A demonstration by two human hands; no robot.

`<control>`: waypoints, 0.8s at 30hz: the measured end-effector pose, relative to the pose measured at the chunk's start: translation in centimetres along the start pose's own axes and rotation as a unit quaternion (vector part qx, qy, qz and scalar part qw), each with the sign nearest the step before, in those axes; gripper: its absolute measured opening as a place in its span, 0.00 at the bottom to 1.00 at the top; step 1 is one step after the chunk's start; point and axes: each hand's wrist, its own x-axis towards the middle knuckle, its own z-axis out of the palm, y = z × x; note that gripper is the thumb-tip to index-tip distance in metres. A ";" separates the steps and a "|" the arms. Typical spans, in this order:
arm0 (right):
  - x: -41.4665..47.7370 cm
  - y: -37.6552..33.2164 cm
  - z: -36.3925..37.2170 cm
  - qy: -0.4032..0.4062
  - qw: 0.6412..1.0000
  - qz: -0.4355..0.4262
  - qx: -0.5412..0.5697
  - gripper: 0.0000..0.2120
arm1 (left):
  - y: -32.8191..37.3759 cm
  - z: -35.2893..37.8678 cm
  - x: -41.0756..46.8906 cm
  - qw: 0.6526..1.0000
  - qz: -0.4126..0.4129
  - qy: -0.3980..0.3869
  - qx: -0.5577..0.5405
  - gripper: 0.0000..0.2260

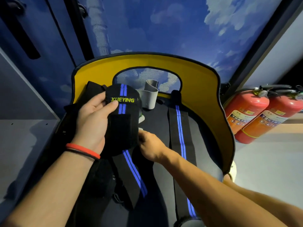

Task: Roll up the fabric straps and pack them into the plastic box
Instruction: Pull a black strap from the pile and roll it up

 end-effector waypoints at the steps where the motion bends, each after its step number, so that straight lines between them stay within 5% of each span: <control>1: -0.1 -0.3 -0.1 -0.015 0.999 0.005 0.037 0.14 | -0.4 0.2 0.1 1.000 -0.010 -0.001 0.009 0.15; 8: 0.6 2.3 -1.9 0.096 0.971 0.104 0.195 0.14 | -2.1 1.4 -0.1 0.998 -0.041 -0.018 0.044 0.21; 13: -0.2 4.2 -5.6 0.226 0.967 0.098 -0.058 0.10 | -2.5 3.0 -0.8 0.997 -0.045 -0.038 0.040 0.20; 16: 1.1 6.6 -7.2 0.222 0.943 0.132 -0.208 0.19 | -2.9 3.8 -1.0 0.997 -0.047 -0.055 0.034 0.20; 20: 2.8 9.1 -8.9 0.161 0.929 0.231 -0.240 0.32 | -3.5 4.5 -1.1 0.995 -0.048 -0.083 0.036 0.19; 24: 3.1 9.7 -9.2 0.159 0.938 0.198 -0.237 0.33 | -3.9 4.8 -0.9 0.993 -0.042 -0.100 0.044 0.17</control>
